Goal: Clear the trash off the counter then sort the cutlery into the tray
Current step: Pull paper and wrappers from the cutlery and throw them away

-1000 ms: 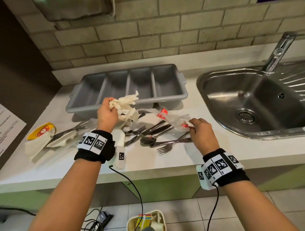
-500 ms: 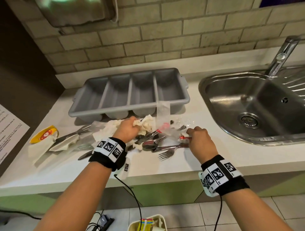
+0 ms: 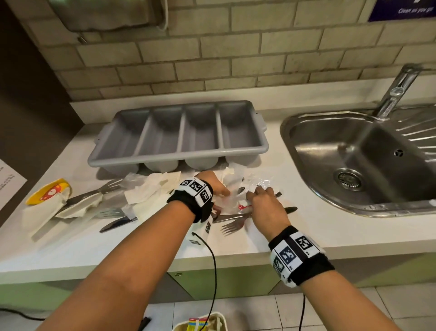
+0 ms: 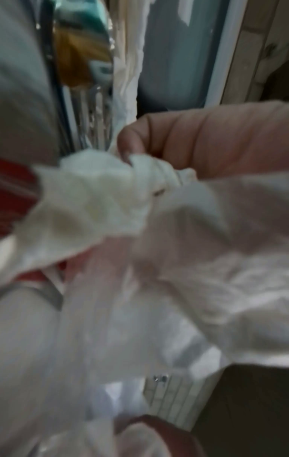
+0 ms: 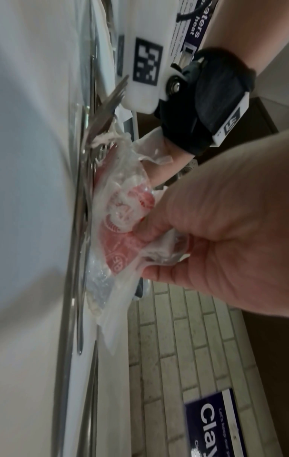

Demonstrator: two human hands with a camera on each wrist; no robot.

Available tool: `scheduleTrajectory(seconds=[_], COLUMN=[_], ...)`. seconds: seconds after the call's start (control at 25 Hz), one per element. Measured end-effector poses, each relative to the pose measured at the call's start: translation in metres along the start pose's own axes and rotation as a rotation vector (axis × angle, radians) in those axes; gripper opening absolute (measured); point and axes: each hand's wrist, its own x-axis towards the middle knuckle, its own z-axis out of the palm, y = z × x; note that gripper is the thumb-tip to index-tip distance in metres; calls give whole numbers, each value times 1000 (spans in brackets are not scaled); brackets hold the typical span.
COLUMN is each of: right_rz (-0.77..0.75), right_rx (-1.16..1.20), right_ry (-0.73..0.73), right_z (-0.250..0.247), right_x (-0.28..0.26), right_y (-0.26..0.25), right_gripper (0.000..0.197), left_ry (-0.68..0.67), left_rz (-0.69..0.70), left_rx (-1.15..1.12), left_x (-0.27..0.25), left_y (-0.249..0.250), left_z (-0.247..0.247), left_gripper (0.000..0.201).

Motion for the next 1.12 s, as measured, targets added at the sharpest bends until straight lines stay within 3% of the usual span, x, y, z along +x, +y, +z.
scheduleTrajectory(seconds=[0.28,0.44,0.64,0.88,1.04,1.12], right_rz=[7,1,-2,52,24,-8], right_rx=[11,11,116,260,327,367], right_ry=[-35,-36,98,325,495,579], right_z=[6,8,-2,-13,-21,-25], right_x=[-7,-8,-10,-18,-27,-37], right_y=[0,3,9,19,11,-2], right_gripper=[37,35,36,35,35,35], left_ry=[65,180,336,624,713,691], left_rz=[94,139,175,185,211,262], left_rx=[199,140,-181,-608,-885,-992], left_x=[-8,-17,-41,-68,-91,-111], left_y=[5,5,5,-20,-40,-52], left_z=[10,10,-22,-67,-84,-83], left_gripper=[45,34,12,31,24,28])
